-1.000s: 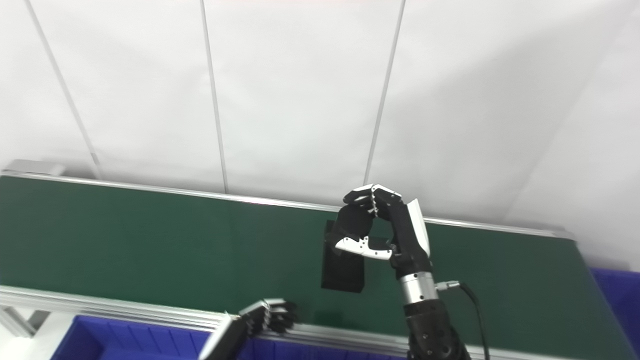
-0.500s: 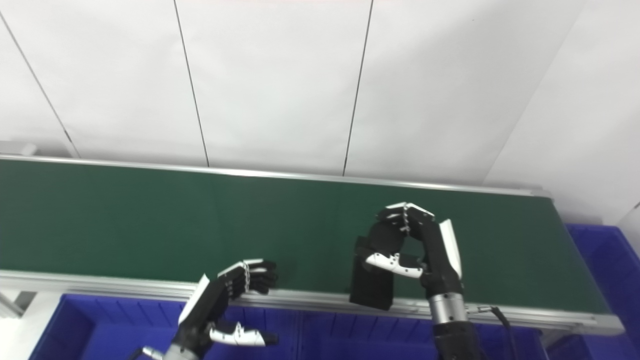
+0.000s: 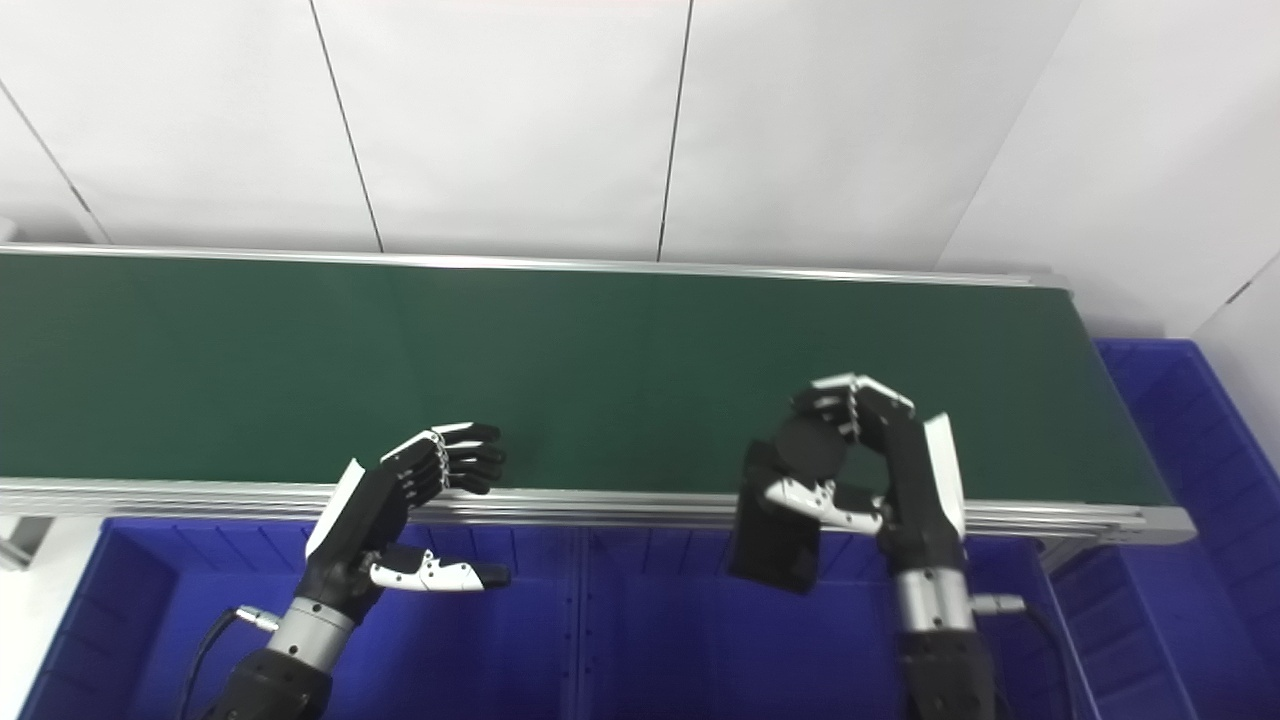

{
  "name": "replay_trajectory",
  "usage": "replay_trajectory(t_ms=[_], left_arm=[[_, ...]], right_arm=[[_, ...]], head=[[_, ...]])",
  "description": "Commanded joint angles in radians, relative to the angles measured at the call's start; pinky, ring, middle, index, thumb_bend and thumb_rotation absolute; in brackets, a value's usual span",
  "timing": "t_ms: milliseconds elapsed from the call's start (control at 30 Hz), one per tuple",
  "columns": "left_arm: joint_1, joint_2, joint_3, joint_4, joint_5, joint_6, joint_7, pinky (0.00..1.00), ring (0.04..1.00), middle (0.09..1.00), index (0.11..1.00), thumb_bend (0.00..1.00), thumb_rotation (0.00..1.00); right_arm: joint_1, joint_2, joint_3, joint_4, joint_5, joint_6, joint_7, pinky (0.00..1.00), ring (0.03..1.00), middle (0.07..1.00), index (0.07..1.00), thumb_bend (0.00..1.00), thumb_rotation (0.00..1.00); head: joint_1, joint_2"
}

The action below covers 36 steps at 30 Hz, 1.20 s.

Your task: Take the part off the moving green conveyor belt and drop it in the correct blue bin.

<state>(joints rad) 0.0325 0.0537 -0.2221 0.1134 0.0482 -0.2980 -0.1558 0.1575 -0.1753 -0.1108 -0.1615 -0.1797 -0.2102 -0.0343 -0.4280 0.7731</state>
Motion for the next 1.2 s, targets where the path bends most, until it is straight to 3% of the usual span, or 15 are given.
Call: replay_trajectory(t_ms=[0, 400, 533, 833, 1100, 1167], left_arm=[[-0.018, -0.009, 0.005, -0.036, -0.021, -0.015, -0.008, 0.62, 0.653, 0.686, 0.731, 0.84, 0.03], [-0.020, -0.012, 0.019, -0.047, -0.030, 0.006, -0.018, 0.63, 0.660, 0.687, 0.730, 0.84, 0.02], [-0.019, -0.014, 0.018, -0.047, -0.023, 0.009, -0.017, 0.62, 0.657, 0.686, 0.731, 0.84, 0.02], [-0.015, -0.019, 0.019, -0.059, -0.009, 0.016, -0.013, 0.64, 0.662, 0.688, 0.731, 0.84, 0.04], [-0.012, -0.020, 0.022, -0.076, -0.018, 0.038, -0.016, 0.63, 0.660, 0.685, 0.731, 0.85, 0.03], [-0.013, -0.020, 0.023, -0.067, -0.021, 0.027, -0.017, 0.63, 0.659, 0.684, 0.731, 0.84, 0.02]], right_arm=[[0.002, -0.001, -0.015, -0.049, -0.006, -0.006, -0.019, 0.30, 0.362, 0.444, 0.503, 0.53, 0.00], [0.070, 0.009, -0.025, -0.052, -0.004, -0.037, -0.026, 0.29, 0.354, 0.438, 0.511, 0.53, 0.00], [0.092, 0.011, -0.026, -0.033, -0.009, -0.059, -0.034, 0.31, 0.373, 0.448, 0.507, 0.53, 0.00], [0.107, 0.017, -0.025, 0.034, -0.020, -0.071, -0.046, 0.31, 0.365, 0.442, 0.509, 0.53, 0.00], [0.117, 0.016, -0.001, 0.080, -0.043, -0.094, -0.038, 0.33, 0.383, 0.446, 0.506, 0.53, 0.00], [0.118, 0.011, 0.005, 0.088, -0.033, -0.091, -0.028, 0.36, 0.433, 0.462, 0.510, 0.53, 0.00]], head=[[0.001, 0.002], [0.012, 0.012], [0.047, 0.013], [0.049, 0.021], [0.050, 0.015], [0.052, 0.007]])
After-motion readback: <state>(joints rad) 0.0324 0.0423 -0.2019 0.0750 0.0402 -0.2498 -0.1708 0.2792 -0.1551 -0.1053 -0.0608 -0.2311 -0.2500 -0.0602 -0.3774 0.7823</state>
